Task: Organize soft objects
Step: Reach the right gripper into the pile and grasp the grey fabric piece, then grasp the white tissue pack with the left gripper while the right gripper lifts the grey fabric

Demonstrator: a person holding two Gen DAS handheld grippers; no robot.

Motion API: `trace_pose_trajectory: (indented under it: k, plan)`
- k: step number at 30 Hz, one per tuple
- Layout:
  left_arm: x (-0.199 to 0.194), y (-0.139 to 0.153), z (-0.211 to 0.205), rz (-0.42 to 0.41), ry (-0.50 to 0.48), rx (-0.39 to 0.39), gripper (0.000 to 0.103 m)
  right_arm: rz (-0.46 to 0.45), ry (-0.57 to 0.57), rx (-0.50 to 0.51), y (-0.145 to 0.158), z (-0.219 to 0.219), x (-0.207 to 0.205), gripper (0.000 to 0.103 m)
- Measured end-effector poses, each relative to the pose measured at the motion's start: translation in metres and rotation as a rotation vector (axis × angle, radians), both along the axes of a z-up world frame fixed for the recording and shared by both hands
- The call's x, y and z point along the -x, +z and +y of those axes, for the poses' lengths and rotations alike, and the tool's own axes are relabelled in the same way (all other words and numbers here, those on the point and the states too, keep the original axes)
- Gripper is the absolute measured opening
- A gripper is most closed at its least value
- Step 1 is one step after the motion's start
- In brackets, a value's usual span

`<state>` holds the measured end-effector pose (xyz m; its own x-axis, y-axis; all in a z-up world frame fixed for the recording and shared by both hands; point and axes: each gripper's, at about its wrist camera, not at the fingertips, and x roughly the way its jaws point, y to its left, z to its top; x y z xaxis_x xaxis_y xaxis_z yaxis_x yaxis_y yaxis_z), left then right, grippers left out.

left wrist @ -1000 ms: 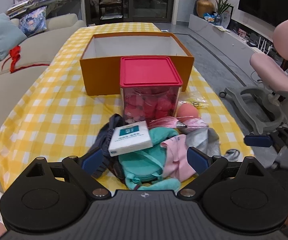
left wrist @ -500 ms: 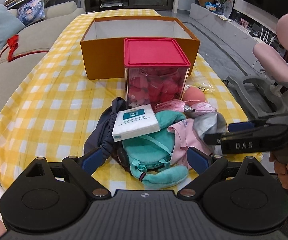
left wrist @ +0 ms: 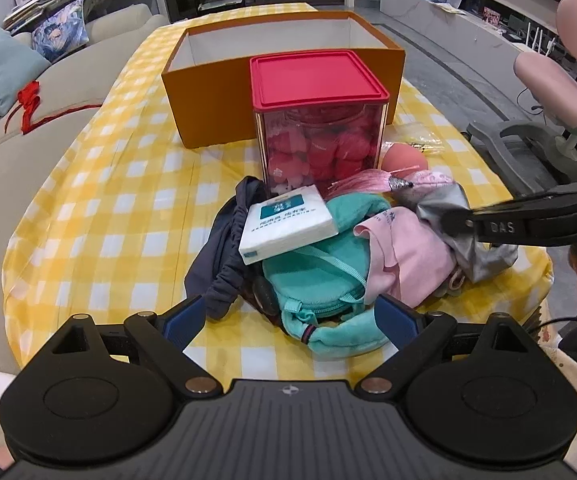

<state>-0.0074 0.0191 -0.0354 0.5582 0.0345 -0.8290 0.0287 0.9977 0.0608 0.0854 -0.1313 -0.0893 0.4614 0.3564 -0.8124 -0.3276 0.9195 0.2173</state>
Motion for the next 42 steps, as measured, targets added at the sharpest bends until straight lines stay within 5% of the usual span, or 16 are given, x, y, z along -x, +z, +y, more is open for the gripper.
trace_pose_trajectory:
  k: [7, 13, 23, 28, 36, 42]
  plan:
    - [-0.010, 0.001, 0.000, -0.058, 0.018, 0.043, 0.103, -0.052, -0.094, -0.006, 0.034, -0.032, 0.017, 0.000]
    - [-0.029, -0.017, -0.007, -0.083, -0.016, -0.034, 0.103, -0.089, -0.105, -0.066, 0.053, -0.035, 0.024, 0.000]
    - [-0.067, -0.029, 0.040, -0.009, 0.162, 0.289, 0.103, -0.088, -0.079, -0.112, 0.053, -0.032, 0.025, 0.000]
    - [-0.071, -0.044, 0.040, 0.042, 0.182, 0.283, 0.083, -0.087, -0.076, -0.121, 0.052, -0.034, 0.023, 0.000]
    - [-0.063, -0.033, 0.034, -0.008, 0.155, 0.241, 0.081, -0.075, -0.075, -0.129, 0.049, -0.035, 0.022, 0.000]
    - [-0.047, 0.000, 0.040, -0.102, 0.173, 0.290, 0.081, -0.078, -0.073, -0.128, 0.050, -0.035, 0.023, 0.000]
